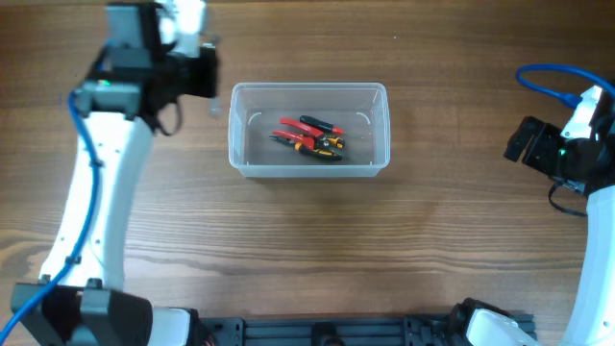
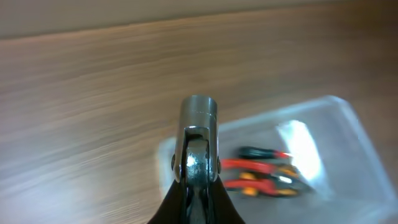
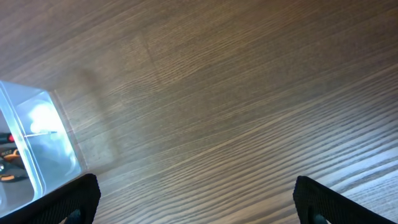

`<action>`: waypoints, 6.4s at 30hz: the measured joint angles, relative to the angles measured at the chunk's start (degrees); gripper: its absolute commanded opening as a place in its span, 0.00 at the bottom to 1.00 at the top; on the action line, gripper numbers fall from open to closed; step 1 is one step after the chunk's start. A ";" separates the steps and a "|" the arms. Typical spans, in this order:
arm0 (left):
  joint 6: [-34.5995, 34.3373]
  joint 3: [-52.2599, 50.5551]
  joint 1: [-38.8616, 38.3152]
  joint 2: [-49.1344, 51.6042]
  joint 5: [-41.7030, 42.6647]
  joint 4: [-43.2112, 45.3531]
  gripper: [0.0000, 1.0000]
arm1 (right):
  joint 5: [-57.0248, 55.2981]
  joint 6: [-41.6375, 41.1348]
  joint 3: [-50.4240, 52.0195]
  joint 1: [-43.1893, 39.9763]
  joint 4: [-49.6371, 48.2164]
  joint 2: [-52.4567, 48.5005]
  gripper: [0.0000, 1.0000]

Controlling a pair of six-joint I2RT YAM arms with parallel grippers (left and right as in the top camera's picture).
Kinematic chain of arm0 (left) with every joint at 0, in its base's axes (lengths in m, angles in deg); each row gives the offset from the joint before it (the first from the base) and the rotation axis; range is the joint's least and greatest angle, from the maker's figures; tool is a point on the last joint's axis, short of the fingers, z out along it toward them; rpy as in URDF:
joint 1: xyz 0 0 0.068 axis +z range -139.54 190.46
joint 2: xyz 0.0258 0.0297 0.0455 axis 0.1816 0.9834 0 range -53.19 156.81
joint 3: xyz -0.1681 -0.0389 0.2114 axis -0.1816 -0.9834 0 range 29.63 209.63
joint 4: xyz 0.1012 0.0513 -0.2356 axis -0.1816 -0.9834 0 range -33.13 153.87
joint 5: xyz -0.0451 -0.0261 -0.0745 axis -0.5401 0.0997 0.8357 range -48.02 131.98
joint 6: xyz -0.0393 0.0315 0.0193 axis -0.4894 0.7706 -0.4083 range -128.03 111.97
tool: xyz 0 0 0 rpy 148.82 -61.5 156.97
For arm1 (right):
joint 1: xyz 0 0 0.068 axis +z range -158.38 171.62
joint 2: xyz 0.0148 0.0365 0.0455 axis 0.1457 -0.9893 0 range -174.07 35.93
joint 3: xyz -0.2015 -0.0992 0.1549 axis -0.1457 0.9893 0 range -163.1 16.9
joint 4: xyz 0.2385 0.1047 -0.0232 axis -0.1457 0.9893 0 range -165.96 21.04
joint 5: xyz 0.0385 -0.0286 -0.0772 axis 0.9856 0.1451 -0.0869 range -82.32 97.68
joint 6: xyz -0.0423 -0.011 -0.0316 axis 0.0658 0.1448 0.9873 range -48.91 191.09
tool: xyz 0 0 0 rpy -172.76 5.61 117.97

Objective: Pack container
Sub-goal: 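Carry the wrench right into the container and open the left gripper, then move the left gripper back left over the green screwdriver, then lower the left gripper and close it on the green screwdriver handle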

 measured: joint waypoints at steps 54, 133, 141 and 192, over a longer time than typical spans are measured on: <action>21.73 0.04 -19.91 22.77 -2.86 5.01 0.14 | 0.00 0.00 0.00 0.00 0.00 0.00 1.00; 16.46 1.14 38.49 28.50 -17.77 -4.35 1.00 | 0.00 0.00 0.00 -0.04 0.00 0.00 1.00; 18.47 1.14 38.49 30.38 -16.24 -3.54 1.00 | 0.00 0.00 0.00 -0.04 -0.02 0.00 1.00; 24.41 1.20 38.51 33.51 -15.45 -1.44 1.00 | 0.00 0.00 0.00 -0.04 0.00 0.00 1.00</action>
